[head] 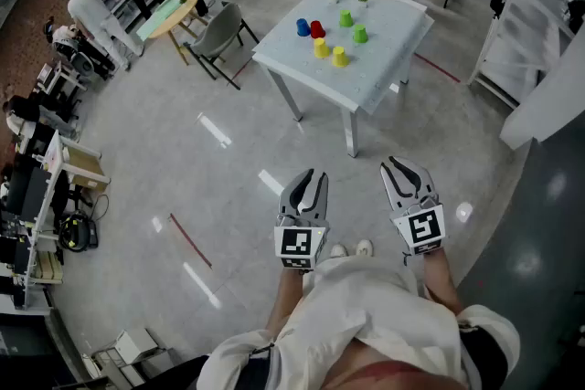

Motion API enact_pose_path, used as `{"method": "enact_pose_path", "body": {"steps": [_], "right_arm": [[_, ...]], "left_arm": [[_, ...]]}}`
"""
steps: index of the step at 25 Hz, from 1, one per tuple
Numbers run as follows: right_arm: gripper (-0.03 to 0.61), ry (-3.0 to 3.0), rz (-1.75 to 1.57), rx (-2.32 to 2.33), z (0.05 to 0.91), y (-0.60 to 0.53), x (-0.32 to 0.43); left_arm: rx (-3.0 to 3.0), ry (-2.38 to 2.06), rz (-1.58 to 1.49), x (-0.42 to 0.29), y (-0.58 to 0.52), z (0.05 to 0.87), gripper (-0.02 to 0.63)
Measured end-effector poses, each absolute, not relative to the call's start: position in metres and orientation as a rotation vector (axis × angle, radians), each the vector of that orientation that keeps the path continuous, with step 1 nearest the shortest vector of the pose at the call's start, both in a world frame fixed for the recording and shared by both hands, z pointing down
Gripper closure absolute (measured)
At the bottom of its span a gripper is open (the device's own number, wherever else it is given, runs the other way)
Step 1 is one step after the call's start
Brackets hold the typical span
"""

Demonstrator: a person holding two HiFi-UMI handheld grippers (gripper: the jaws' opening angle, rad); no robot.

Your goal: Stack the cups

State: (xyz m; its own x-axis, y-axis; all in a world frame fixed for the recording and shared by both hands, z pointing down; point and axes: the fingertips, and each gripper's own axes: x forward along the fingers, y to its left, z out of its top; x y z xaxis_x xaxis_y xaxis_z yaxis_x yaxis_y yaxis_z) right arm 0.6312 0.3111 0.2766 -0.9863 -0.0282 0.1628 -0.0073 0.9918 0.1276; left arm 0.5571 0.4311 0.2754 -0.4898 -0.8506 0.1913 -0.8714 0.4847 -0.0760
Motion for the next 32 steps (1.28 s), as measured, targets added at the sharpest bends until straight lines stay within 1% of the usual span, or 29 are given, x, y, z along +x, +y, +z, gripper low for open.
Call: {"method": "enact_pose_path", "body": {"steps": [7, 15, 20, 32], "right_arm": [[0.499, -3.022, -0.12, 0.023, 0.276, 0.313, 0.629], [0.485, -3.002, -0.159, -0.053, 0.281, 0.316, 0.603], [0.485, -2.988, -0.178, -0.075, 0.284, 0.316, 0.577], [0.488, -2.977, -0.208, -0.033, 0.283, 0.293, 0.487]], "left_arm": [[1.478, -2.616, 0.254, 0.565, 0.437, 0.278, 0.514], [1.477, -2.654, 0.239, 0.546, 0.43, 0.273, 0.512], [1.45, -2.664, 0.244, 0.519, 0.427, 0.277, 0.511], [1.506, -2.646, 0.232, 0.423, 0.402, 0.277, 0.503]]}}
